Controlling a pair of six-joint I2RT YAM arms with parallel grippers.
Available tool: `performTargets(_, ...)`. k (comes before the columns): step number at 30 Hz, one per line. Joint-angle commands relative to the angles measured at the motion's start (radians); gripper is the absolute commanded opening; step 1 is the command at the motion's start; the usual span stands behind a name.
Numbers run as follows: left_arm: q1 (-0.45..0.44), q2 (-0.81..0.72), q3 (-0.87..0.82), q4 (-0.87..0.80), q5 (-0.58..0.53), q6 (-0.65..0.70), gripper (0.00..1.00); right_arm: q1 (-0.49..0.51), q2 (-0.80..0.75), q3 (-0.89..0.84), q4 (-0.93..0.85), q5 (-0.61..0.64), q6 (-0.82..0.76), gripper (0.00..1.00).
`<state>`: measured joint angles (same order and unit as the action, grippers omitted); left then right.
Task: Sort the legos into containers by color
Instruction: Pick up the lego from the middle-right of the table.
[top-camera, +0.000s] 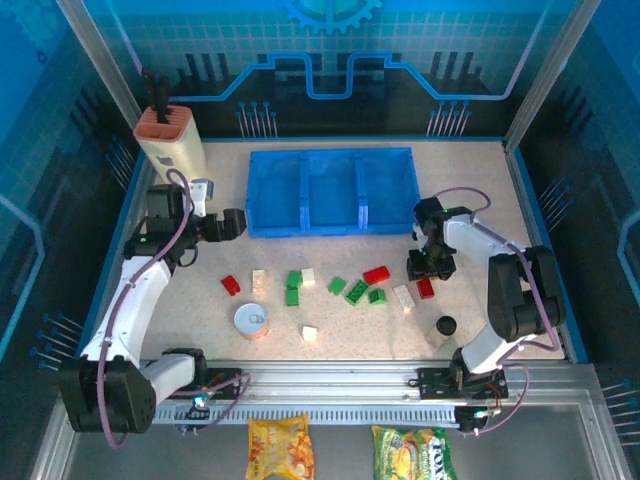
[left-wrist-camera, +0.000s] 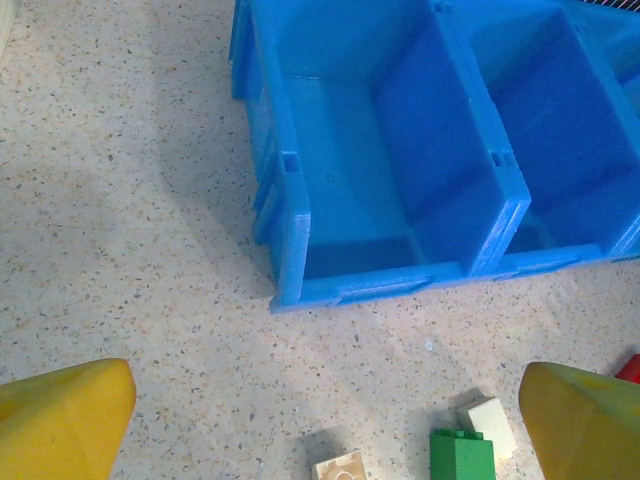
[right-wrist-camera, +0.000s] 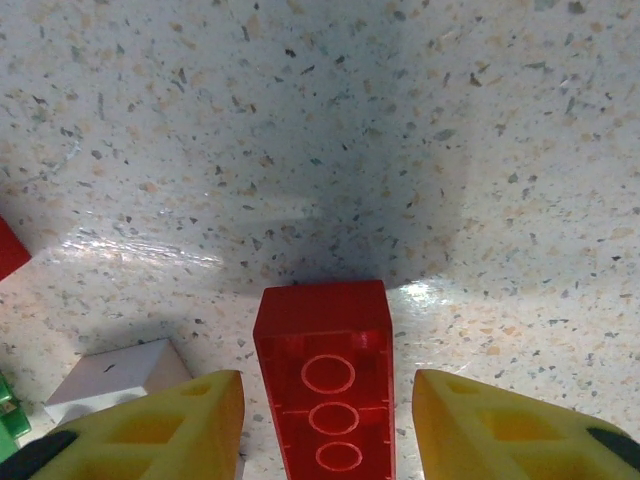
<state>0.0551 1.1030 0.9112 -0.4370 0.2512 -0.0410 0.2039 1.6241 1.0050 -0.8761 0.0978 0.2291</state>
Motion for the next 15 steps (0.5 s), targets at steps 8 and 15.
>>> performTargets(8,0.000,-0.027,-0.023,0.012,0.002,0.033,0.99,0.030,0.050,0.043,-0.051,0.032,0.019,0.46)
performTargets(15,0.000,-0.028,-0.025,0.012,0.008,0.035,0.99,0.042,0.078,0.050,-0.055,0.048,0.022,0.45)
